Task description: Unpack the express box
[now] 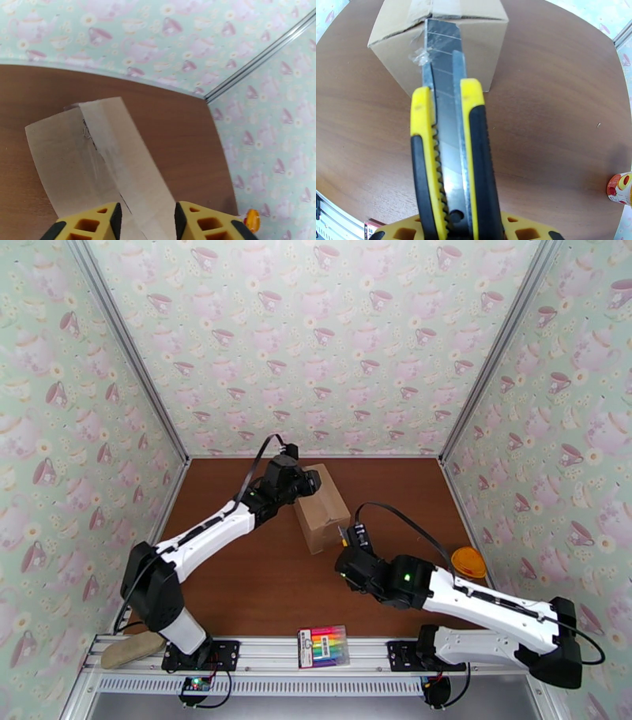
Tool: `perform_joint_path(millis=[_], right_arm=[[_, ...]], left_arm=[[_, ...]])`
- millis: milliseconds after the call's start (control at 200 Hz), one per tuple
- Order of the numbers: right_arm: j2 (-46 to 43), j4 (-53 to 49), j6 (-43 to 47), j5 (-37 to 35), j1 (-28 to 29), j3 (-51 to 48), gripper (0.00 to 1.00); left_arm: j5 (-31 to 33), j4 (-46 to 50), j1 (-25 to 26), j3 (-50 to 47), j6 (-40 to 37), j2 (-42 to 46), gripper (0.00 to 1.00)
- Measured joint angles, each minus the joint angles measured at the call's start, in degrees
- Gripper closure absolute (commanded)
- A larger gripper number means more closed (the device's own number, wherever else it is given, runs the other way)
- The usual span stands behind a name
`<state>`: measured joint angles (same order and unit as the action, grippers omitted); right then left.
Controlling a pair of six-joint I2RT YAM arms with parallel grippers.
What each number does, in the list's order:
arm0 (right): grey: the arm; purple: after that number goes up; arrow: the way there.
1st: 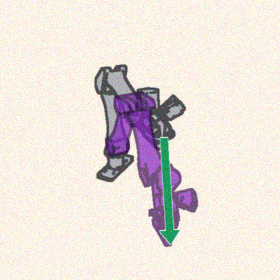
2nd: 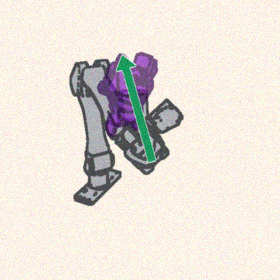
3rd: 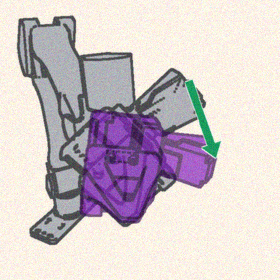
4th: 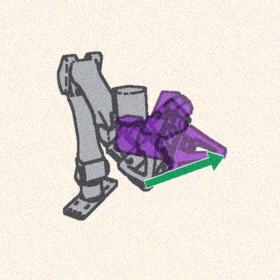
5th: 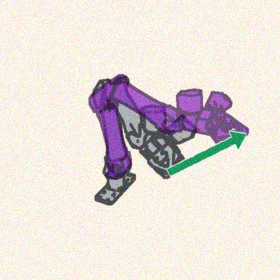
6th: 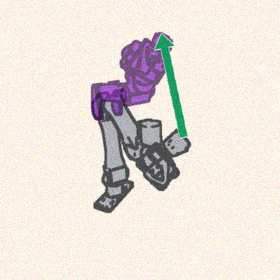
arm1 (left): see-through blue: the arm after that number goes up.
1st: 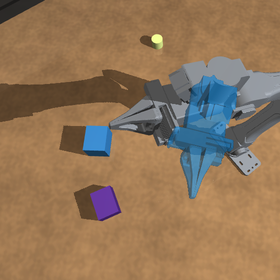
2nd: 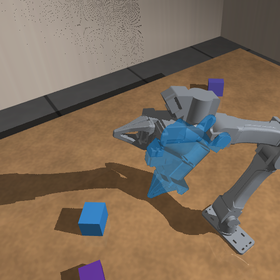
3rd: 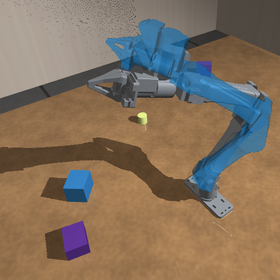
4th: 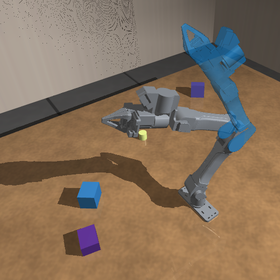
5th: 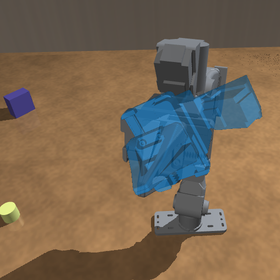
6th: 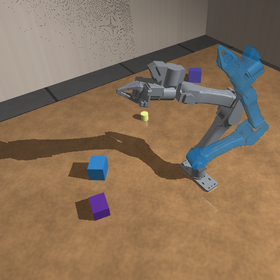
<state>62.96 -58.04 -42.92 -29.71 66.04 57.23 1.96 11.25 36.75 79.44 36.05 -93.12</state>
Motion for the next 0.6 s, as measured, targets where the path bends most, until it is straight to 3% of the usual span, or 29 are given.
perform_joint_path(millis=[110,381,471,601], right_arm=[[-1.3,0.0,0.0,-1.7,0.0,0.0,1.0],[-2.2,1.0,0.8,-3.4,0.0,0.0,1.0],[-1.2,2.0,1.8,-3.3,0.0,0.0,1.0],[0.0,4.5,3.1,-2.5,0.0,0.0,1.0]], left_arm=[[-1.7,-0.3,0.0,-1.5,0.2,2.3,0.4],[-8.1,-3.3,0.2,-12.2,3.3,8.9,0.38],[-10.8,-5.6,0.5,-16.0,4.8,11.1,0.28],[-14.1,-8.9,1.6,-22.1,6.7,15.0,0.25]])
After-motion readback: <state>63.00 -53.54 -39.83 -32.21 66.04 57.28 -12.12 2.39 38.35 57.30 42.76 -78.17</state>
